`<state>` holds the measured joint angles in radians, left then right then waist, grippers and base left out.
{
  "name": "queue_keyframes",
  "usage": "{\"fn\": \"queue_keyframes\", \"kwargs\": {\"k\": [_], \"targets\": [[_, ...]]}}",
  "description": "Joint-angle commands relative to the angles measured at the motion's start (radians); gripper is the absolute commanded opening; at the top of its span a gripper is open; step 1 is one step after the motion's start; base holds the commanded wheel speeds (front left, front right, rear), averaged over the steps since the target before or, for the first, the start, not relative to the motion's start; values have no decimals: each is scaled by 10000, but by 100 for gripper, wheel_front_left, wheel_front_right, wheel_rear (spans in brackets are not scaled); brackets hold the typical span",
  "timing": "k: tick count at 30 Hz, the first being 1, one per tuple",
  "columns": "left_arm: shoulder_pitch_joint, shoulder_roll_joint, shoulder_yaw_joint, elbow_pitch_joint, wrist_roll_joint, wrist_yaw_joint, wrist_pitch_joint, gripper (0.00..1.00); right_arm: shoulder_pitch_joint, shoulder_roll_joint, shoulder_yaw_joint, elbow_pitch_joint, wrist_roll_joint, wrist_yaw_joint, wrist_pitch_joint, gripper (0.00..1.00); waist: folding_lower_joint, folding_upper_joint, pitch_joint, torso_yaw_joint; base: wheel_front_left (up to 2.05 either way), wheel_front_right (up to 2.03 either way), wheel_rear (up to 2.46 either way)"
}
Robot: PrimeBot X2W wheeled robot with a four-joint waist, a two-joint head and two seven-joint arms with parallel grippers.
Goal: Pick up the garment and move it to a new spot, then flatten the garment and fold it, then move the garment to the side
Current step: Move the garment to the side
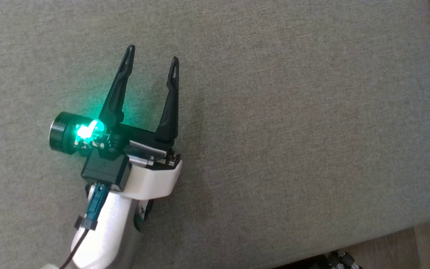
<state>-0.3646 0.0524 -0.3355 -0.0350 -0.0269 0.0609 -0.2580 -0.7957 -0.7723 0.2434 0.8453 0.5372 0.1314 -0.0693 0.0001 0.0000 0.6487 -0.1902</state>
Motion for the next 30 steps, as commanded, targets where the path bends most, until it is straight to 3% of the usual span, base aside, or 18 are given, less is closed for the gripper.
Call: {"fn": "queue_keyframes", "kwargs": {"k": [1, 8, 19, 25, 30], "targets": [[102, -2, 172, -181, -61, -24, -38, 100, 76, -161, -87, -10, -477, -7, -321, 100, -1, 0, -171, 15, 0, 0, 0], [466, -10, 270, 156, -193, 142, -38, 100, 332, 1628, -302, -129, -1627, -7, -1259, 100, -1, 0, -1211, 239, 0, 0, 0], [1923, -19, 800, 799, -898, 532, -38, 100, 2260, 4487, 907, -1392, -916, -7, -1896, 100, -1, 0, -3597, 727, 0, 0, 0], [2551, -20, 919, 774, -1145, 723, -38, 100, 3282, 5322, 1089, -2020, -819, -7, -1919, 100, -1, 0, -4545, 941, 0, 0, 0], [3221, -21, 1108, 757, -1194, 975, -38, 100, 4722, 6030, 470, -3186, -1730, -7, -1922, 100, -1, 0, -5485, 1072, 0, 0, 0]]}}
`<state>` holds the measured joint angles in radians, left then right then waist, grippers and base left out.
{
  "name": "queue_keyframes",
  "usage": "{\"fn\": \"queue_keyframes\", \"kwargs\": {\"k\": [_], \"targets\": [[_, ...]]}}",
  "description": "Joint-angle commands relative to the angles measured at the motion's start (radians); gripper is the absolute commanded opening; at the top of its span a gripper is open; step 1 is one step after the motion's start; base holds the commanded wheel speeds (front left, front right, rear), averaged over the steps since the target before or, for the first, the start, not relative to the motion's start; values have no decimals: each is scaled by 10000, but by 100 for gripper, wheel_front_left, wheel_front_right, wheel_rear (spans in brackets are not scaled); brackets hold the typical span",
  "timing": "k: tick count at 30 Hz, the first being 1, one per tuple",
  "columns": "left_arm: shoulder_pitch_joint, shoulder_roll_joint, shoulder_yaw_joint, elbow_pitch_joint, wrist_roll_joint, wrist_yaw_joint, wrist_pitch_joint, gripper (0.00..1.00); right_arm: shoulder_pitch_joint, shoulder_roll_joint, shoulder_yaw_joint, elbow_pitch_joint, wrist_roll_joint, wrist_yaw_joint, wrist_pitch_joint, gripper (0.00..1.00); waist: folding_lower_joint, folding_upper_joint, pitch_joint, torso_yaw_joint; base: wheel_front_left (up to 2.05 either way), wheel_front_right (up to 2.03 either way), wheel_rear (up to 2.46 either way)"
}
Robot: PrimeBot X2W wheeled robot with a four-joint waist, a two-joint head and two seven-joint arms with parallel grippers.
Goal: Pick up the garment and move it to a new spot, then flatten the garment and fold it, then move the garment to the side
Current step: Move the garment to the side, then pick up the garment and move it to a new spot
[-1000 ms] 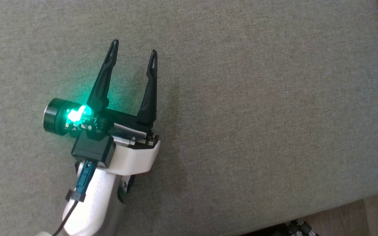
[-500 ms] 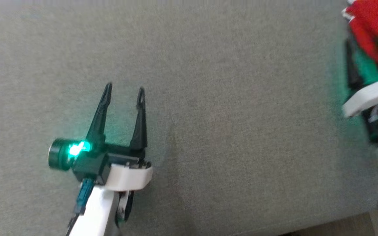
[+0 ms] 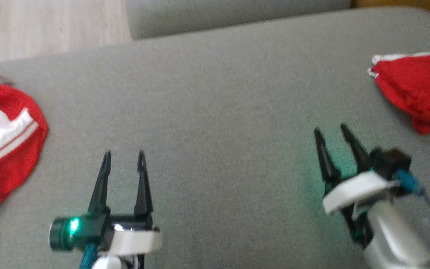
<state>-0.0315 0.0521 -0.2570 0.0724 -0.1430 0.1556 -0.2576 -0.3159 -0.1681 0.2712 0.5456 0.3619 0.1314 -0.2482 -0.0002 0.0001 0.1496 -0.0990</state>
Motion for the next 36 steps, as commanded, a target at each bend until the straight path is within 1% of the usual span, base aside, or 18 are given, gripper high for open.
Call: {"fn": "queue_keyframes", "kwargs": {"k": [1, 4, 6, 8, 11, 17, 36], "targets": [[79, -17, 384, -319, -81, 72, -42, 100, 259, 148, 46, -408, -238, -7, -133, 100, 2, -1, -723, 172, 0, 0, 0], [701, -17, 521, -382, -330, 162, -42, 100, 1278, 571, -405, -1296, -911, -7, -134, 100, 2, -1, -1280, 203, 0, 0, 0], [1033, -17, 571, -445, -429, 161, -42, 100, 1860, 737, -570, -2142, -1290, -7, -134, 100, 2, -1, -1448, 231, 0, 0, 0], [1293, -17, 617, -444, -358, 138, -42, 100, 2416, 869, -665, -2741, -1471, -7, -134, 100, 2, -1, -1605, 260, 0, 0, 0], [1595, -18, 739, -388, -183, 135, -42, 100, 3013, 958, -694, -3200, -1684, -7, -134, 100, 2, -1, -1769, 280, 0, 0, 0], [1957, -18, 990, -402, 234, 118, -42, 100, 3529, 1055, -807, -3387, -2048, -7, -135, 100, 2, -1, -1998, 277, 0, 0, 0], [1924, -18, 993, -306, 237, -18, -42, 100, 3677, 1163, -1275, -3565, -2438, -7, -135, 100, 2, -1, -1973, 580, 0, 0, 0]]}}
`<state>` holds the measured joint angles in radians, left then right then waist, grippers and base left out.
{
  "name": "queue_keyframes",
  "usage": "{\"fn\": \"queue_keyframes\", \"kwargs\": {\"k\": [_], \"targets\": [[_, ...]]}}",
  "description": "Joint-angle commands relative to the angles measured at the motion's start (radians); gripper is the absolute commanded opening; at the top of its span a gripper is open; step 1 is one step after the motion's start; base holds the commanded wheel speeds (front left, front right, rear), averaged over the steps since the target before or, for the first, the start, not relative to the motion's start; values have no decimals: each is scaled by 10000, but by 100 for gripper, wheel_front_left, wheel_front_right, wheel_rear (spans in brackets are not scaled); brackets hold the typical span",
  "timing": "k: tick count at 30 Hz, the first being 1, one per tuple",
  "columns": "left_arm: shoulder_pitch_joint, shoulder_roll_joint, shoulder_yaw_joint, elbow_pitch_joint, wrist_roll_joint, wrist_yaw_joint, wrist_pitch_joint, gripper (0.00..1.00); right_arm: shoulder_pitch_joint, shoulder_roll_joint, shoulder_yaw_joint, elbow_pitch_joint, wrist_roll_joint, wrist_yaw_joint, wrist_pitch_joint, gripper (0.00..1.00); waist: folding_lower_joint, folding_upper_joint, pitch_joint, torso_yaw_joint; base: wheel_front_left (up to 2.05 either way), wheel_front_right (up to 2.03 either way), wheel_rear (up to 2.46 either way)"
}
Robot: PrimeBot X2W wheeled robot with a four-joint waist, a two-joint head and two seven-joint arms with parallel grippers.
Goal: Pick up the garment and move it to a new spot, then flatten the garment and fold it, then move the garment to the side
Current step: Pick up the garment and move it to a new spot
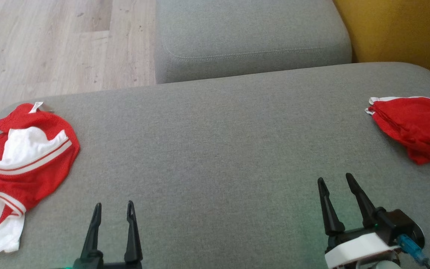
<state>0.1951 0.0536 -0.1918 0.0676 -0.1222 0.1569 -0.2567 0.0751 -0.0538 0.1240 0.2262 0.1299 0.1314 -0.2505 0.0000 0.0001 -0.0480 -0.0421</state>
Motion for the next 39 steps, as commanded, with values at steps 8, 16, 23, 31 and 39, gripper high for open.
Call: {"fn": "queue_keyframes", "kwargs": {"k": [8, 16, 23, 31, 39], "targets": [[-356, -33, 261, -338, -76, 10, -51, 100, -87, 28, -67, -459, -184, -7, -112, 100, 0, -1, 128, 600, 0, 0, 0], [-403, -34, 179, -389, -79, 93, -51, 100, -140, 33, 8, -530, -217, -7, -112, 100, 0, -1, 424, 2328, 0, 0, 0], [-336, -34, 244, -514, -180, 222, -51, 100, -261, -15, 60, -557, -302, -7, -112, 100, 0, -1, 678, 3944, 0, 0, 0], [-318, -34, 344, -746, -207, 359, -51, 100, -367, -126, 187, -504, -317, -7, -112, 100, 0, -1, 933, 4826, 0, 0, 0], [-926, -34, 821, -1318, -74, 496, -51, 100, -454, -584, 203, -600, -409, -7, -112, 100, 0, -1, 1650, 4802, 0, 0, 0]]}}
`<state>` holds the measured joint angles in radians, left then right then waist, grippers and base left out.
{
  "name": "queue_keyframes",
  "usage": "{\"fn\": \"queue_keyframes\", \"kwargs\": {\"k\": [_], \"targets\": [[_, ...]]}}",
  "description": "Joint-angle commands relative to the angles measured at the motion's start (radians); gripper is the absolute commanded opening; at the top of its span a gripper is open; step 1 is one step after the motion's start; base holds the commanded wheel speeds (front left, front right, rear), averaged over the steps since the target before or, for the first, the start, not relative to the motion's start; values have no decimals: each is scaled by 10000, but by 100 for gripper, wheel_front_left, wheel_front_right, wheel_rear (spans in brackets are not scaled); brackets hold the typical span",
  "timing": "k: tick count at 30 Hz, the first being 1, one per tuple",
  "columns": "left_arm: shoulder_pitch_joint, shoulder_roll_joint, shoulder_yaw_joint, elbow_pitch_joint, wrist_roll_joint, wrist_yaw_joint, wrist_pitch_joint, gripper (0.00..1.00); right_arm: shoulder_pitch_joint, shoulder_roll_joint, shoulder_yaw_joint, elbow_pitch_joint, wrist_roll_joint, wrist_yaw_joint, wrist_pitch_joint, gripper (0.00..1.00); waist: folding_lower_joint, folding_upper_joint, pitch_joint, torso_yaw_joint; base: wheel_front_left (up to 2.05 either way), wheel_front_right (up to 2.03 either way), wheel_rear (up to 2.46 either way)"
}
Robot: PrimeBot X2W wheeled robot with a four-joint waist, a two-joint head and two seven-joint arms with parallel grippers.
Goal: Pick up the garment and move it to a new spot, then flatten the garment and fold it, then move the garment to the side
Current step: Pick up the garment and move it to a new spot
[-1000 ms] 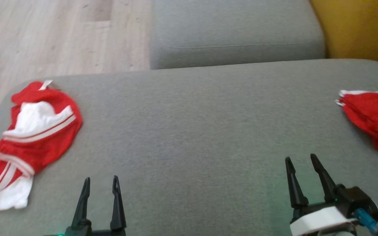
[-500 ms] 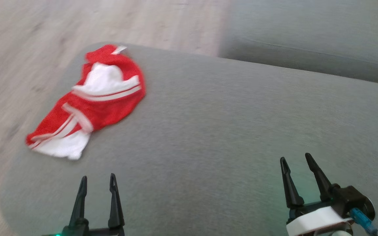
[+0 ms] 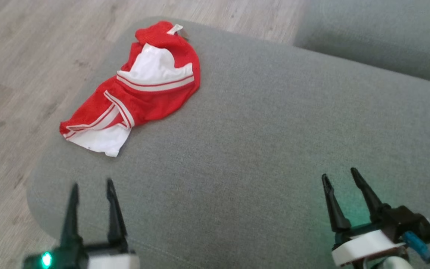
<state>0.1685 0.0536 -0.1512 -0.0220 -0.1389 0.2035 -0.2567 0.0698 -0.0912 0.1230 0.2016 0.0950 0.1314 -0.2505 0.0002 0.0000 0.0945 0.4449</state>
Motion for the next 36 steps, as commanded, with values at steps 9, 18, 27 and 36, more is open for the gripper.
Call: {"fn": "queue_keyframes", "kwargs": {"k": [9, 18, 27, 36], "targets": [[-3860, 564, 1315, 170, 730, -464, -51, 100, -1227, -1237, 453, -732, -244, -7, -112, 100, -2, 0, 1976, -578, 0, 0, 0], [-8856, 1699, 1780, 5236, 46, -1444, 1996, 100, -1778, -2134, 568, -939, -337, -7, -112, 100, -2, 0, 3307, -1244, 0, 0, 0], [-10621, 1962, 1917, 9854, -866, -2422, 4695, 100, -2259, -2596, 600, -1162, -401, -7, -113, 100, -2, 0, 4140, -2018, 0, 0, 0], [-11157, 2474, 1542, 10635, -357, -2107, 1945, 0, -2387, -2125, 696, -1176, -556, -7, -113, 100, -2, 0, 3732, -2435, 0, 0, 0]]}}
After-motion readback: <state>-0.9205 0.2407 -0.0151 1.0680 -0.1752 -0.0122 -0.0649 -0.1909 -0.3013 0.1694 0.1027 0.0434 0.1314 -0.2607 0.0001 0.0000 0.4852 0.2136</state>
